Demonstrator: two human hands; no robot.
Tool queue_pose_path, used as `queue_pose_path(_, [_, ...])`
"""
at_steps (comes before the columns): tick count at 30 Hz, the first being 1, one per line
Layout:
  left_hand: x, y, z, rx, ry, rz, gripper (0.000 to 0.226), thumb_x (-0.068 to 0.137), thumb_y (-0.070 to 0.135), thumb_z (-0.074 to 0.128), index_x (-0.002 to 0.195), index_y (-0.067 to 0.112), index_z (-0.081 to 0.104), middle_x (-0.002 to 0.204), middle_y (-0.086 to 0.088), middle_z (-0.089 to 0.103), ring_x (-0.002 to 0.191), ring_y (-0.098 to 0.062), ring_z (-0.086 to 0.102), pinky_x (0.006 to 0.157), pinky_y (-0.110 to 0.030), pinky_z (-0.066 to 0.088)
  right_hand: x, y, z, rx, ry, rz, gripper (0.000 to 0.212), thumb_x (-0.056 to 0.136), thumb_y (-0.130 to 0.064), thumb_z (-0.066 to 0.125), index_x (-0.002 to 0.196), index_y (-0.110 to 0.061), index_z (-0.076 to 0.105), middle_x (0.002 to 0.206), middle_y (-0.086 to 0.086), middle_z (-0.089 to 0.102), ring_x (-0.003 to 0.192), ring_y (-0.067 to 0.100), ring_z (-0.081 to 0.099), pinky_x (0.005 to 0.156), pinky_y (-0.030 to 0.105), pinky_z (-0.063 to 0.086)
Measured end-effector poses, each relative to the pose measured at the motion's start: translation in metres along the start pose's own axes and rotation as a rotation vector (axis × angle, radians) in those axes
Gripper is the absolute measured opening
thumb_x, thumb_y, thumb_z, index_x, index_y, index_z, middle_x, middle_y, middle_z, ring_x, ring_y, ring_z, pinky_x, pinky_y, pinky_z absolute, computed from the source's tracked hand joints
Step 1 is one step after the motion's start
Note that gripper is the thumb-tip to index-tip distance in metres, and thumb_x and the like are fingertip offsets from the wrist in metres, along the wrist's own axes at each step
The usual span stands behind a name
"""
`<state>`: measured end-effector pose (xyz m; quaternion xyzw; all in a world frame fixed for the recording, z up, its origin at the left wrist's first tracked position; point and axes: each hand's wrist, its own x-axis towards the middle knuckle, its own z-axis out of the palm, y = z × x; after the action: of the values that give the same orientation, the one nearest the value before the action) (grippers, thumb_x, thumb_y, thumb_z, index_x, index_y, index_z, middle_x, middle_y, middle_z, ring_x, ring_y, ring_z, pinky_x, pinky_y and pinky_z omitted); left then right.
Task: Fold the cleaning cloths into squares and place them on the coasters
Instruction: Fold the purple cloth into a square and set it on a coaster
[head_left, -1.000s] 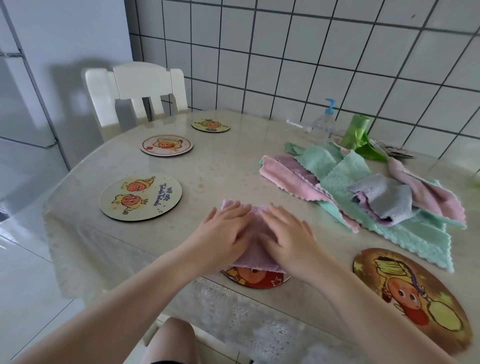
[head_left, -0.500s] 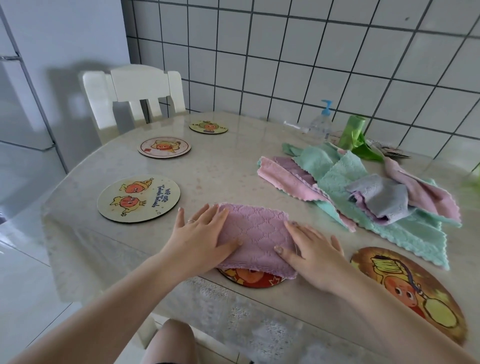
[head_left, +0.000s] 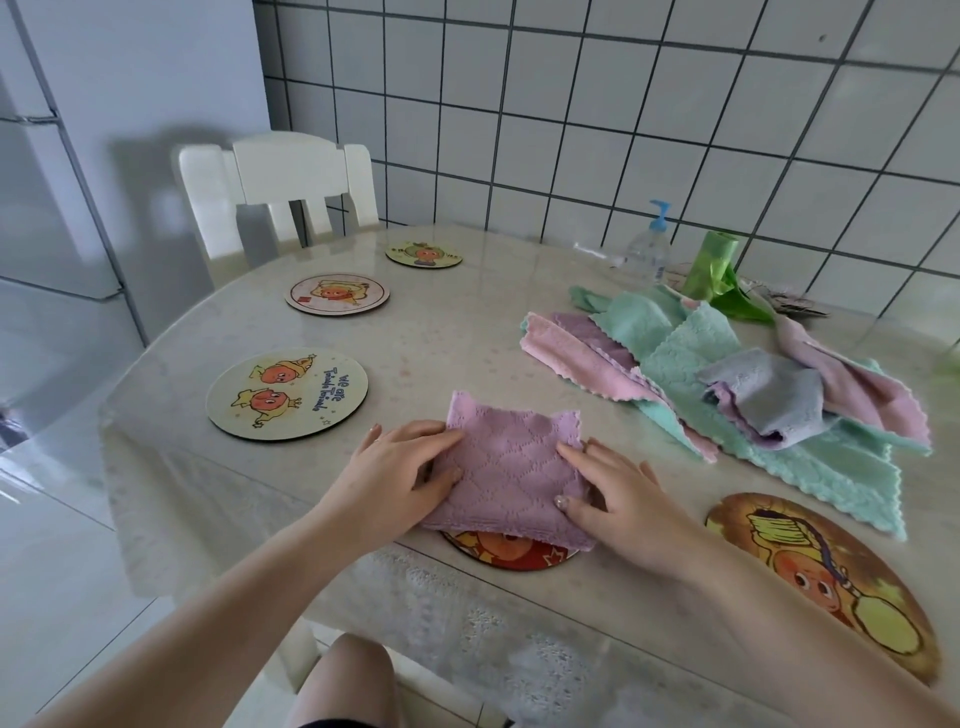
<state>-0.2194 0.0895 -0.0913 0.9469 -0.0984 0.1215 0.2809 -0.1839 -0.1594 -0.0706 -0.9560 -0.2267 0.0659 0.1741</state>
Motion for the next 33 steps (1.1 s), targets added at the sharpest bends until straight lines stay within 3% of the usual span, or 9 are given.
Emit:
queue_pose_path(6, [-0.007, -0.001, 0.004, -0.011, 0.123, 0.098, 0.056, 0.083, 0.052, 0.037, 0.128, 0.024, 0.054, 0.131, 0.013, 0.049, 0.119, 0.001, 0.041, 0.112, -0.042, 0.026, -0.002, 0.000, 0.003, 0.094, 0.093, -0.085, 0.067, 0.091, -0.040, 0.050, 0.146, -0.027, 0.015, 0.154, -0.007, 0.014, 0.140, 0.002, 0.005, 0.116, 0.046, 0.004])
queue_pose_path(9, [-0.009, 0.003, 0.002, -0.049, 0.154, 0.094, 0.045, 0.086, 0.041, 0.054, 0.128, 0.026, 0.054, 0.129, 0.024, 0.042, 0.115, 0.000, 0.045, 0.096, -0.027, 0.042, -0.003, 0.000, 0.004, 0.140, 0.130, -0.115, 0.071, 0.089, -0.040, 0.054, 0.146, -0.026, 0.015, 0.153, -0.009, 0.015, 0.132, -0.007, 0.004, 0.117, 0.044, 0.008])
queue_pose_path(12, [-0.008, 0.002, 0.001, -0.122, 0.190, 0.119, 0.045, 0.083, 0.019, 0.068, 0.126, 0.023, 0.057, 0.128, 0.023, 0.042, 0.118, 0.006, 0.042, 0.096, -0.016, 0.038, -0.003, 0.000, 0.002, 0.169, 0.150, -0.124, 0.076, 0.084, -0.043, 0.056, 0.146, -0.025, 0.016, 0.152, -0.008, 0.017, 0.131, -0.007, 0.006, 0.116, 0.044, 0.011])
queue_pose_path(15, [-0.005, 0.008, -0.001, -0.320, 0.216, 0.102, 0.046, 0.080, 0.002, 0.067, 0.121, 0.022, 0.060, 0.129, 0.017, 0.049, 0.118, 0.008, 0.045, 0.095, -0.009, 0.039, 0.000, 0.002, 0.000, 0.185, 0.155, -0.133, 0.081, 0.076, -0.052, 0.057, 0.144, -0.032, 0.018, 0.143, -0.018, 0.019, 0.129, -0.008, 0.009, 0.117, 0.041, 0.011])
queue_pose_path(17, [0.000, 0.016, -0.005, -0.489, 0.234, 0.051, 0.049, 0.082, -0.004, 0.063, 0.117, 0.029, 0.059, 0.124, 0.025, 0.052, 0.113, 0.007, 0.049, 0.086, -0.005, 0.041, 0.004, 0.003, -0.002, 0.225, 0.152, -0.140, 0.084, 0.069, -0.055, 0.059, 0.140, -0.038, 0.017, 0.139, -0.023, 0.017, 0.128, -0.013, 0.011, 0.116, 0.027, 0.013])
queue_pose_path(20, [0.024, 0.022, -0.014, -0.655, 0.260, -0.007, 0.051, 0.083, -0.005, 0.059, 0.112, 0.037, 0.057, 0.119, 0.032, 0.053, 0.109, 0.012, 0.050, 0.084, -0.002, 0.039, 0.021, 0.004, -0.011, 0.476, 0.180, -0.107, 0.081, 0.076, -0.026, 0.074, 0.136, -0.040, 0.021, 0.136, -0.036, 0.016, 0.112, -0.029, 0.032, 0.092, 0.001, 0.032])
queue_pose_path(25, [0.104, -0.004, -0.025, -0.753, 0.250, -0.121, 0.050, 0.085, -0.002, 0.058, 0.112, 0.040, 0.057, 0.111, 0.041, 0.052, 0.103, 0.018, 0.051, 0.088, -0.006, 0.043, 0.087, 0.008, -0.031, 0.755, 0.316, -0.142, 0.069, 0.081, -0.008, 0.067, 0.125, -0.049, 0.033, 0.138, -0.032, 0.026, 0.115, -0.017, 0.043, 0.090, 0.005, 0.041])
queue_pose_path(29, [0.176, -0.041, -0.037, -0.797, 0.239, -0.184, 0.051, 0.084, -0.007, 0.057, 0.108, 0.038, 0.060, 0.114, 0.035, 0.055, 0.102, 0.009, 0.058, 0.081, -0.007, 0.044, 0.170, 0.011, -0.045, 0.745, 0.412, -0.119, 0.065, 0.079, 0.001, 0.066, 0.116, -0.045, 0.039, 0.130, -0.034, 0.027, 0.082, -0.030, 0.047, 0.074, -0.008, 0.032])
queue_pose_path(33, [0.226, -0.080, -0.053, -0.842, 0.165, -0.345, 0.051, 0.084, -0.006, 0.058, 0.102, 0.042, 0.066, 0.102, 0.024, 0.066, 0.094, 0.008, 0.060, 0.076, -0.012, 0.047, 0.250, 0.007, -0.042, 0.800, 0.372, -0.072, 0.063, 0.076, 0.008, 0.066, 0.114, -0.039, 0.048, 0.129, -0.034, 0.031, 0.102, -0.027, 0.044, 0.086, -0.001, 0.035])
